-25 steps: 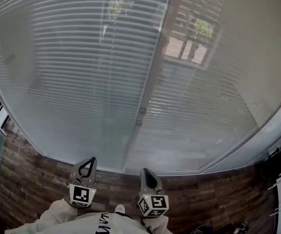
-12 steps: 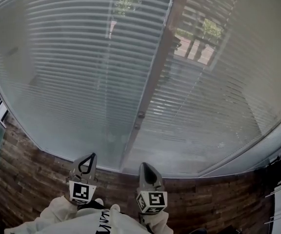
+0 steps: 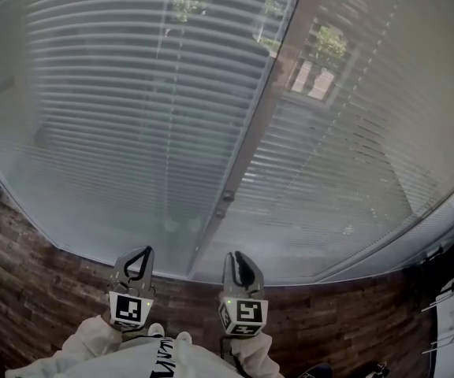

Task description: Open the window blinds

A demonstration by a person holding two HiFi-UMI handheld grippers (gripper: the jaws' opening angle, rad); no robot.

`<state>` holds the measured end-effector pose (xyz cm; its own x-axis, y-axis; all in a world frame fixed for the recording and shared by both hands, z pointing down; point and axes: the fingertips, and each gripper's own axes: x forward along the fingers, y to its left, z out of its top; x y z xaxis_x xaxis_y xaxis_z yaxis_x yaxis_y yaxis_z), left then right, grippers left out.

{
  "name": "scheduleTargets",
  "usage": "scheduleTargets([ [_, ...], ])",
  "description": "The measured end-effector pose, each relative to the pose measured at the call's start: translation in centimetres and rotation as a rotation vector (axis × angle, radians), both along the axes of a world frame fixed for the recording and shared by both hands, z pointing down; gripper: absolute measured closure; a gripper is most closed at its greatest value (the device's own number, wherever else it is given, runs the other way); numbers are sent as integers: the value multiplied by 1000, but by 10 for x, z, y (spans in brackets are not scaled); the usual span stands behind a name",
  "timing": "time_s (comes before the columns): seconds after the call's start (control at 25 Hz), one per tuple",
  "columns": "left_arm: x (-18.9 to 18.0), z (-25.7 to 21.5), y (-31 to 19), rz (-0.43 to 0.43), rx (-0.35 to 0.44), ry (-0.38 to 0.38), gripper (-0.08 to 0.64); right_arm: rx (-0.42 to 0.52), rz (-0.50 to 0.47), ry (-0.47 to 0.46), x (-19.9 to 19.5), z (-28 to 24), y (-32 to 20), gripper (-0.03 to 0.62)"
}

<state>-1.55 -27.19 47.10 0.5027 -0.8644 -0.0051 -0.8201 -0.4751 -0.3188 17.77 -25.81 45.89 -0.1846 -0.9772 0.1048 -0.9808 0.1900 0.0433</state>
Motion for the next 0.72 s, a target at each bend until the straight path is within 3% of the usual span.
scheduleTargets([
  [0.32, -5, 7, -9, 13, -18, 17, 560, 35, 34, 302, -4, -24, -54, 482],
  [0.44, -5, 9, -11, 18, -19, 12, 560, 22, 46, 457, -7, -27, -72, 440],
  [0.64, -5, 5, -12, 22, -26, 41, 560, 35, 89, 788, -13, -33, -99, 422],
  [0.72, -5, 8, -10, 26, -39, 44, 560, 30, 99, 877, -13, -34, -108, 414],
])
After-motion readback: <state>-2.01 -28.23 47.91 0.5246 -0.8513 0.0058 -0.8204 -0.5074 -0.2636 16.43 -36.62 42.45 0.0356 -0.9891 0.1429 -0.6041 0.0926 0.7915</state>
